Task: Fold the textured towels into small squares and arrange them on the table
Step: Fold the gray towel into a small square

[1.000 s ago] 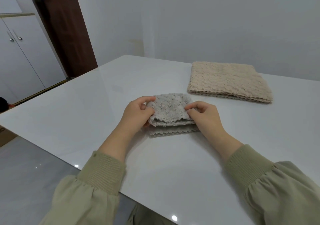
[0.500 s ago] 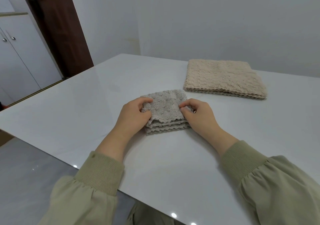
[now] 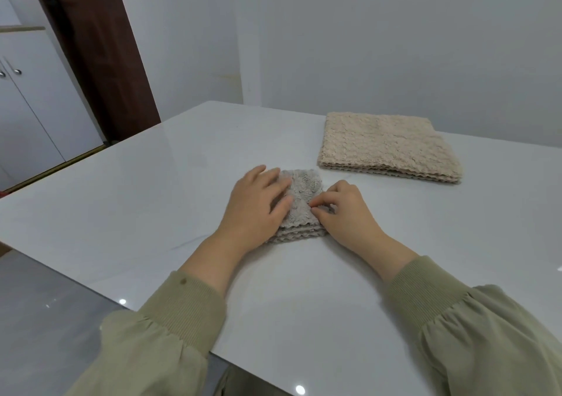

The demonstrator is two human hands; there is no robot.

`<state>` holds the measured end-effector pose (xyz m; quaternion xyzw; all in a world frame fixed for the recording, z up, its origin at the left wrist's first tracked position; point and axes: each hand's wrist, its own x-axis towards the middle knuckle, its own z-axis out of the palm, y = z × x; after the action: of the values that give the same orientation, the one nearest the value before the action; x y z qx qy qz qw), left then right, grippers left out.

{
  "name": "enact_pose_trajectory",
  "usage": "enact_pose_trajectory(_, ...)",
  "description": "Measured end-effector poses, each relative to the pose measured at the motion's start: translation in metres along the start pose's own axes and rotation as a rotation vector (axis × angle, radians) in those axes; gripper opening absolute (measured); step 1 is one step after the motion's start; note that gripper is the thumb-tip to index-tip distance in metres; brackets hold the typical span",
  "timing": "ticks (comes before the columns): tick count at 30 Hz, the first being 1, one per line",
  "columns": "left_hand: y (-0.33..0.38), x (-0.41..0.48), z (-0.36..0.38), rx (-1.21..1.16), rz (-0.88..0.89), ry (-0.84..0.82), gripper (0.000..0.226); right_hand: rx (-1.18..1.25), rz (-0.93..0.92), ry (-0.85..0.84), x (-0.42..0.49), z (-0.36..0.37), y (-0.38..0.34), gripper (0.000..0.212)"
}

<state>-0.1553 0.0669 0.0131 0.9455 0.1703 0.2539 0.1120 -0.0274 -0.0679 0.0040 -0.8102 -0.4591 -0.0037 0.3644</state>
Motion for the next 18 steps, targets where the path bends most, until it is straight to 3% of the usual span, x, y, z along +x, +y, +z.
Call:
enact_pose_trajectory(3,-0.009,-0.002,0.009,0.016,-0.076,-0.259,0.052,0.053,-0.095,0.068,-0.002,-0.004,0.0,0.009)
enact_pose_trajectory(6,-0.009,-0.005,0.008,0.01,-0.092,-0.293,0.052,0.121,-0.172,0.052,-0.008,-0.009,-0.002,0.014)
enact_pose_trajectory(11,-0.009,-0.005,0.007,-0.003,-0.11,-0.319,0.053,-0.19,-0.381,0.048,-0.014,-0.01,0.002,0.031)
enact_pose_trajectory(15,-0.008,-0.004,0.007,-0.003,-0.108,-0.344,0.053,-0.359,-0.461,0.087,-0.016,-0.004,-0.005,0.026)
enact_pose_trajectory(18,-0.009,-0.005,0.007,0.013,-0.093,-0.362,0.053,-0.305,-0.405,0.098,-0.017,0.0,-0.008,0.019)
